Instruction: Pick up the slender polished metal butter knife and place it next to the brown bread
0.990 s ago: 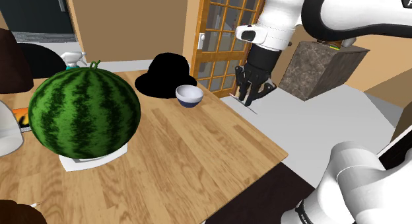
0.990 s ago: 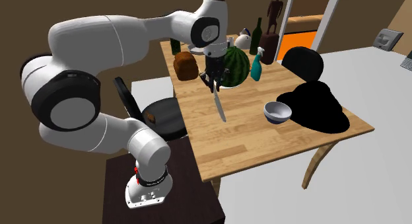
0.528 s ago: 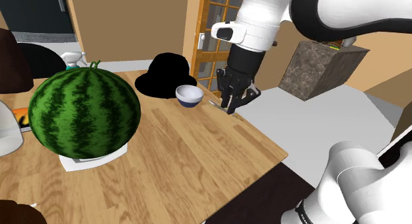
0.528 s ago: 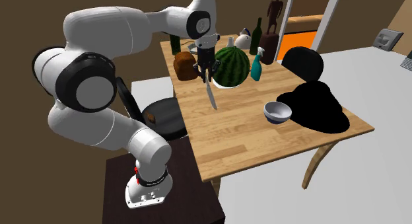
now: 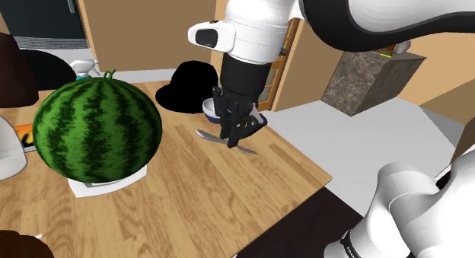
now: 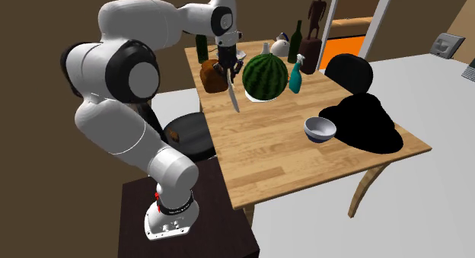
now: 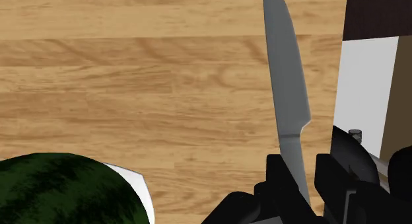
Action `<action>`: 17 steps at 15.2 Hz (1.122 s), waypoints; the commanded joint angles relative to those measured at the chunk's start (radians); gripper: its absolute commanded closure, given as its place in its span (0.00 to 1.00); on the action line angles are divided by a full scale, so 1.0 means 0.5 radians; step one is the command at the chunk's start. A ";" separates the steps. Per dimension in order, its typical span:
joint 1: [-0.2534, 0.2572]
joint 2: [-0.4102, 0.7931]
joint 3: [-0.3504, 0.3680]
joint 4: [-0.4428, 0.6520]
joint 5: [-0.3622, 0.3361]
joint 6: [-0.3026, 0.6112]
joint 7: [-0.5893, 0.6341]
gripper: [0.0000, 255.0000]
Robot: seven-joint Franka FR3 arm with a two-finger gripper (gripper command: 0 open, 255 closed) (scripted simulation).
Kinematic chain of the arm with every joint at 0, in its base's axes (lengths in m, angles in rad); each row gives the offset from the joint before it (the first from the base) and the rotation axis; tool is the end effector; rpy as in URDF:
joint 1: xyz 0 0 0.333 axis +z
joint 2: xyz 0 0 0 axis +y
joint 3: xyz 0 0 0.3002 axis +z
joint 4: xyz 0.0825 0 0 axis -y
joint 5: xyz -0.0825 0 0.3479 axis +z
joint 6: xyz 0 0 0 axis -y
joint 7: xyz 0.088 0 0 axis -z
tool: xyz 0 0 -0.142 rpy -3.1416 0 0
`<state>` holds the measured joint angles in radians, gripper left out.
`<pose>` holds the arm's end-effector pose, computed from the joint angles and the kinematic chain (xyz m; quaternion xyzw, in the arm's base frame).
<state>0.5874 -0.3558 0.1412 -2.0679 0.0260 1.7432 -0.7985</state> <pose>0.3085 0.2880 0.5349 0.7265 0.6870 0.0135 0.0122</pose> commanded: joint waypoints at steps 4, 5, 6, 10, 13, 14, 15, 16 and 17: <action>0.059 0.285 0.149 0.277 -0.011 0.006 0.219 1.00; 0.071 0.346 0.177 0.341 -0.020 0.002 0.263 1.00; 0.084 0.408 0.203 0.407 -0.031 -0.004 0.306 1.00; 0.147 0.675 0.301 0.704 -0.098 -0.047 0.481 1.00; 0.211 0.896 0.362 0.967 -0.170 -0.103 0.609 1.00; 0.237 0.975 0.378 1.064 -0.198 -0.127 0.650 1.00; 0.268 1.060 0.394 1.173 -0.228 -0.157 0.692 1.00; 0.268 1.055 0.391 1.139 -0.227 -0.128 0.692 1.00; 0.267 1.051 0.390 1.107 -0.225 -0.099 0.692 1.00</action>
<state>0.7174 0.1610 0.3345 -1.5165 -0.0833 1.6869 -0.4584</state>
